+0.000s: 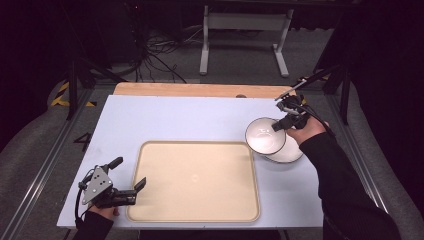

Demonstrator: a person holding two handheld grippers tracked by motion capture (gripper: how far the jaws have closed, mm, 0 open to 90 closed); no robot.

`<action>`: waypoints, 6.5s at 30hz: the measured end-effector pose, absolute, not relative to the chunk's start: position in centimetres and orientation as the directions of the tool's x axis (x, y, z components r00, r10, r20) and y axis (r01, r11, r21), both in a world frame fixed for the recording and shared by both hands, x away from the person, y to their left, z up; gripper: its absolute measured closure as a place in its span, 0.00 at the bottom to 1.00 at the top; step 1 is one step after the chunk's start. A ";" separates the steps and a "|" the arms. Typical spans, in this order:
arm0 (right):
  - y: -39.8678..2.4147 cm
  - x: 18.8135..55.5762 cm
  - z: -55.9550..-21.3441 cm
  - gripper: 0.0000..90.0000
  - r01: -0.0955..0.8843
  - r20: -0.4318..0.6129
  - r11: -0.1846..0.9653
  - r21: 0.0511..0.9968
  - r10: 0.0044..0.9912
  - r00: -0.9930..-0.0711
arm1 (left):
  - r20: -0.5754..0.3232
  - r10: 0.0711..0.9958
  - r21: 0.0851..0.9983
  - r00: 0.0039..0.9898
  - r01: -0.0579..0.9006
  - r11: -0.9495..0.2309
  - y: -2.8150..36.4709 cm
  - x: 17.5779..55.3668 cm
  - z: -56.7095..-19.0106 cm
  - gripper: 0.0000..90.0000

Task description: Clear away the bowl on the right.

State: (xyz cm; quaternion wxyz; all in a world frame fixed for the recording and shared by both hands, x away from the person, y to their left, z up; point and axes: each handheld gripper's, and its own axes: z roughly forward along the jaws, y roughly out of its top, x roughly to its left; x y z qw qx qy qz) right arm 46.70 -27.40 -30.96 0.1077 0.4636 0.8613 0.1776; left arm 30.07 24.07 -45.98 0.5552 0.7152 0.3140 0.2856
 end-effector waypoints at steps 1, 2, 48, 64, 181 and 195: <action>-27.4 46.7 -31.0 0.92 0.760 -0.021 0.507 0.406 0.837 -0.547 | 0.059 0.766 0.974 0.640 0.132 -0.185 24.1 30.1 -46.0 0.00; -27.1 46.6 -31.0 0.92 0.759 -0.017 0.507 0.409 0.836 -0.549 | 0.059 0.767 0.974 0.639 0.130 -0.184 24.1 30.1 -46.0 0.00; -13.3 43.3 -30.2 0.92 0.565 0.084 0.708 0.423 0.590 -0.803 | 0.064 0.762 0.974 0.645 0.125 -0.188 24.1 30.0 -46.0 0.00; -10.1 42.4 -30.5 0.92 0.519 0.117 0.737 0.432 0.525 -0.843 | 0.066 0.760 0.974 0.647 0.124 -0.190 24.1 30.0 -46.0 0.00; -13.1 38.4 -33.7 0.00 0.129 -0.064 0.365 0.922 0.473 -0.879 | 0.063 0.762 0.974 0.645 0.126 -0.187 24.1 30.1 -46.0 0.00; -15.6 37.9 -34.9 0.00 0.045 -0.105 0.274 0.961 0.510 -0.854 | 0.061 0.763 0.974 0.643 0.128 -0.186 24.0 30.1 -46.0 0.00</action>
